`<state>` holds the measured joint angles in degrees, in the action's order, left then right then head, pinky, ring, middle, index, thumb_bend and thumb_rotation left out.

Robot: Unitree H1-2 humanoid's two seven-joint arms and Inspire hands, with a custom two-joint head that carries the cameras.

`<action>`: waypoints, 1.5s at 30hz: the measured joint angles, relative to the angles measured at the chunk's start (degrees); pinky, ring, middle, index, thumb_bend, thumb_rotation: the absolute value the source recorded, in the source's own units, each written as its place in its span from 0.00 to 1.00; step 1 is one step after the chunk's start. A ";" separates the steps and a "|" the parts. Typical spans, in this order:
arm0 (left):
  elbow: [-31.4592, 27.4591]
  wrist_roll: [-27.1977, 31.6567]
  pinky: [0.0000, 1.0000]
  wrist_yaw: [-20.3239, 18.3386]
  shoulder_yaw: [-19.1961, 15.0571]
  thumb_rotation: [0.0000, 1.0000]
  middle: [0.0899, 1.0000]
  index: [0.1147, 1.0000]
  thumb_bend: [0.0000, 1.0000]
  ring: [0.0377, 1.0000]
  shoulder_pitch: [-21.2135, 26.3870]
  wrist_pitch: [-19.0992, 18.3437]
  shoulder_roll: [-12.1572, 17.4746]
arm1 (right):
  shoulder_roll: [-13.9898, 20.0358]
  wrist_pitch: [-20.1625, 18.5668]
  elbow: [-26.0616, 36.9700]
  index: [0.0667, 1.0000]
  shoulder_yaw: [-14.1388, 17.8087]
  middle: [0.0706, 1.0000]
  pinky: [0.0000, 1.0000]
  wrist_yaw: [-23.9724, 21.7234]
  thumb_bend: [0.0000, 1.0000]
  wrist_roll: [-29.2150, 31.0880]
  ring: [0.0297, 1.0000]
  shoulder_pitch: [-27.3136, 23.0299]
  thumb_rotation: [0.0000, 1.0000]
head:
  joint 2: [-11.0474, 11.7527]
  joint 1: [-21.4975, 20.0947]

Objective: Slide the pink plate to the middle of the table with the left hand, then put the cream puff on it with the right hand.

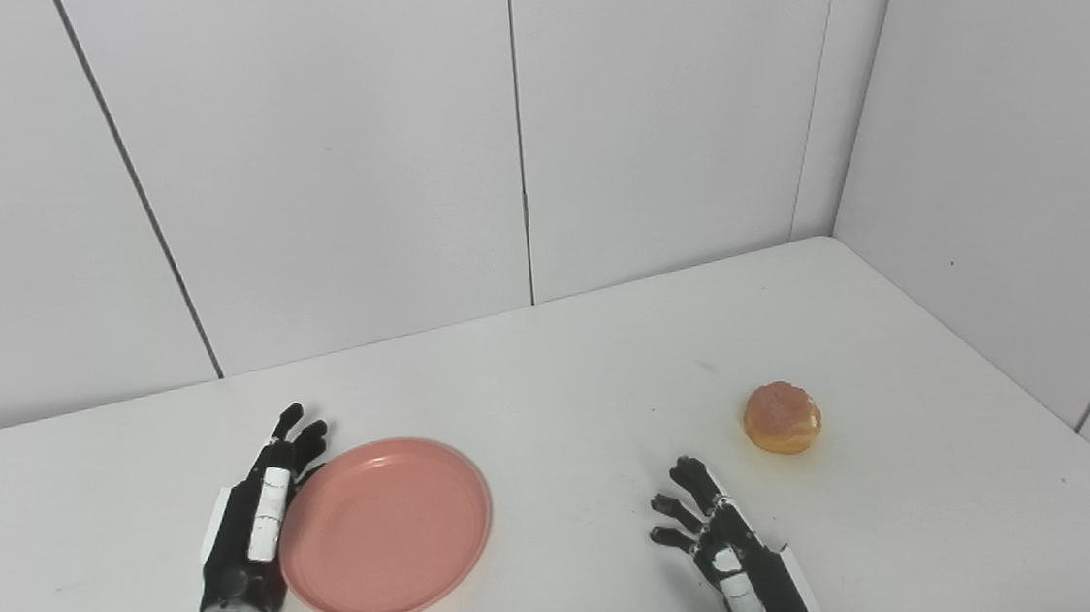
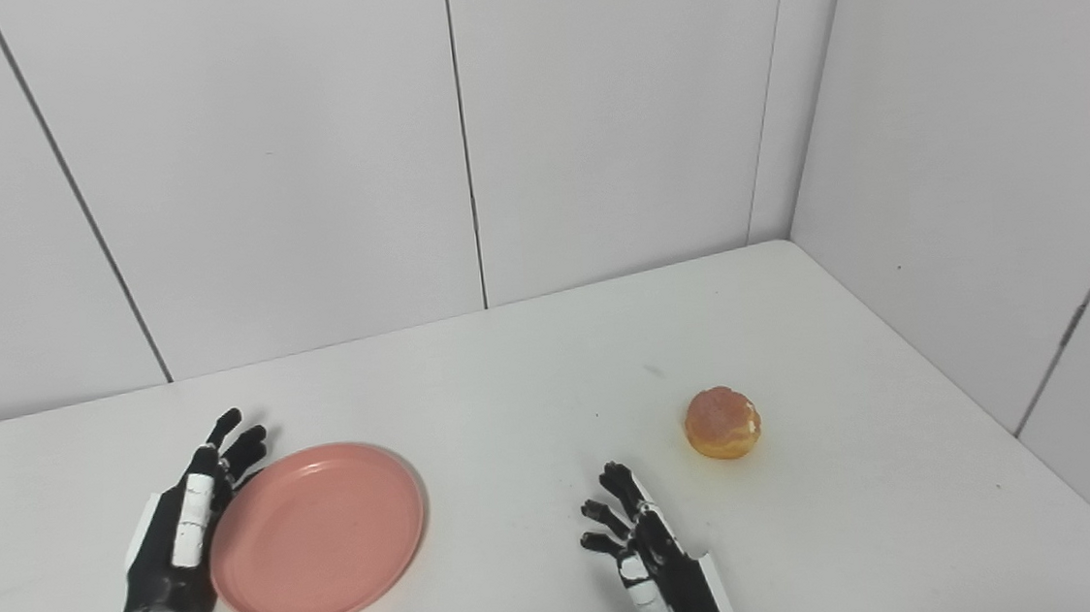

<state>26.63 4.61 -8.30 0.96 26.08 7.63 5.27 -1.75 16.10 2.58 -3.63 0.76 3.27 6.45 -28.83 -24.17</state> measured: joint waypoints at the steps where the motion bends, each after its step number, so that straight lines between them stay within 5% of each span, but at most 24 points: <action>1: -0.22 -0.14 0.88 0.24 0.10 0.95 0.88 0.89 1.00 0.90 -0.11 -0.15 -0.28 | -0.01 0.00 0.00 0.92 -0.01 0.94 0.78 0.00 0.85 0.00 0.85 0.00 0.94 | 0.00 0.00; 20: -12.16 -3.98 0.87 3.41 2.27 1.00 0.87 0.89 0.99 0.90 -3.06 -12.88 -3.99 | -0.03 -0.10 0.11 0.92 -0.22 0.94 0.77 -0.01 0.87 0.15 0.85 -0.03 0.95 | -1.32 1.93; 30: -13.28 -5.01 0.85 3.68 2.52 0.99 0.87 0.89 0.98 0.89 -3.14 -14.36 -4.00 | -0.02 -0.92 0.52 0.92 -0.34 0.93 0.78 0.00 0.87 0.05 0.85 -0.02 0.95 | -1.93 2.37; 37: -13.51 -5.01 0.86 3.97 2.50 0.99 0.86 0.89 1.00 0.89 -3.14 -14.74 -4.01 | 0.00 -3.00 1.76 0.91 -0.57 0.92 0.80 0.03 0.83 -0.67 0.86 -0.02 0.92 | -5.35 3.78; 45: -16.15 -6.25 0.82 4.96 2.78 1.00 0.86 0.88 0.99 0.87 -3.10 -18.58 -4.32 | 0.75 -5.57 4.33 0.89 -1.11 0.86 0.74 0.27 0.81 -8.22 0.82 0.39 0.86 | -7.64 6.15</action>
<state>10.48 -1.64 -3.34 3.74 22.98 -10.96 0.96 -1.00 10.53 6.90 -4.75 1.02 -4.95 6.84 -36.47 -18.02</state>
